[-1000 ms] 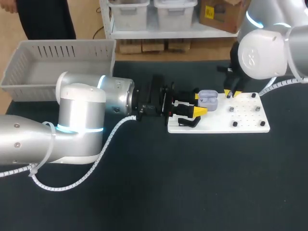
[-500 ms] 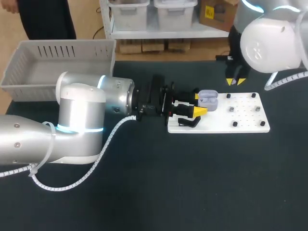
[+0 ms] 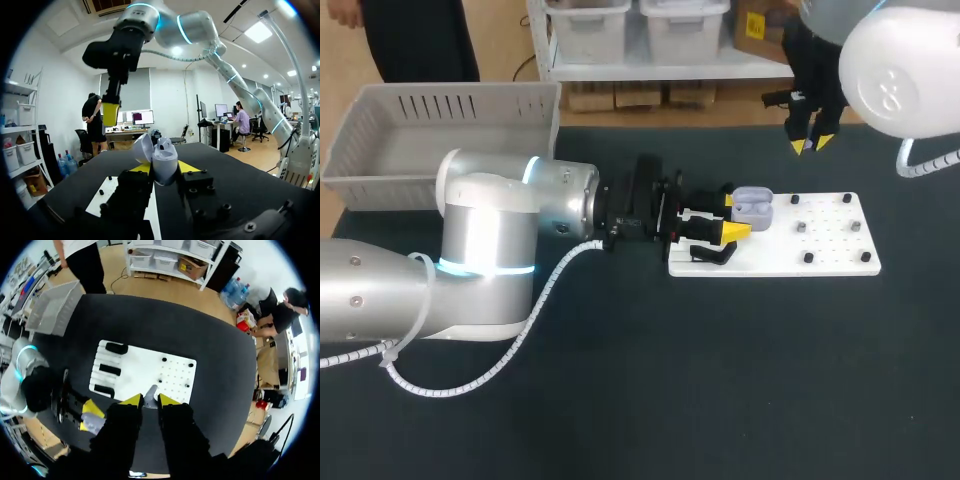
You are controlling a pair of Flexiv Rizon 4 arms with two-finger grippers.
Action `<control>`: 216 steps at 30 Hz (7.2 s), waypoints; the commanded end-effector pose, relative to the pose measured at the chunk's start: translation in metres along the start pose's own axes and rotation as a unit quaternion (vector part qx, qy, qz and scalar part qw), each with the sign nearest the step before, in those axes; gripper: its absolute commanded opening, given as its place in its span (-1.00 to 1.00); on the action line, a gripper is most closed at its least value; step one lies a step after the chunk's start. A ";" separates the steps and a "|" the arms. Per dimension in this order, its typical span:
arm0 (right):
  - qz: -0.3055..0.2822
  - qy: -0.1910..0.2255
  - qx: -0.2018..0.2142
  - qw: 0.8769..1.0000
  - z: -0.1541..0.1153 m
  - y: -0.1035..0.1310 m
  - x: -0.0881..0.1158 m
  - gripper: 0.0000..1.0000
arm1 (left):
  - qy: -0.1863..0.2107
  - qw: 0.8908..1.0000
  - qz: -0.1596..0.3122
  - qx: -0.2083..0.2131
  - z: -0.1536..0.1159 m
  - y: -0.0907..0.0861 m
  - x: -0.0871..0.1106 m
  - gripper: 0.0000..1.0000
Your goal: Pick up each earbud case from the left stands, insert the matching earbuds, close the lid, and place the case in the box.
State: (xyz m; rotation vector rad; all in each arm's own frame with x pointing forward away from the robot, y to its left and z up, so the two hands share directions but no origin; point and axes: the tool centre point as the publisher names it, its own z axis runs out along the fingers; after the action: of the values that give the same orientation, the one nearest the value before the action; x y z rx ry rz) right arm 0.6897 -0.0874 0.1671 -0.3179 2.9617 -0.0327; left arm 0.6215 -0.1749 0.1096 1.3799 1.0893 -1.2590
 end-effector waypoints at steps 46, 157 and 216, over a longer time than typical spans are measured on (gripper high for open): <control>-0.129 0.044 -0.043 0.990 -0.081 0.053 0.065 -1.00 | 0.000 1.000 0.001 -0.001 0.000 0.000 0.000 -1.00; -0.122 0.063 -0.053 0.989 -0.005 0.096 0.067 -1.00 | 0.000 1.000 0.001 -0.001 0.000 0.000 0.000 -1.00; -0.126 0.041 -0.050 0.990 -0.004 0.099 0.069 -1.00 | 0.000 1.000 0.001 -0.001 0.000 0.000 0.000 -1.00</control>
State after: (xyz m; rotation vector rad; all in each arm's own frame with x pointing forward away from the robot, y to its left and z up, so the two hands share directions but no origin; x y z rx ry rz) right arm 0.6025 -0.0047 0.1569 -0.7233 2.9915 0.0728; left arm 0.6215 -0.1749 0.1095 1.3798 1.0894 -1.2588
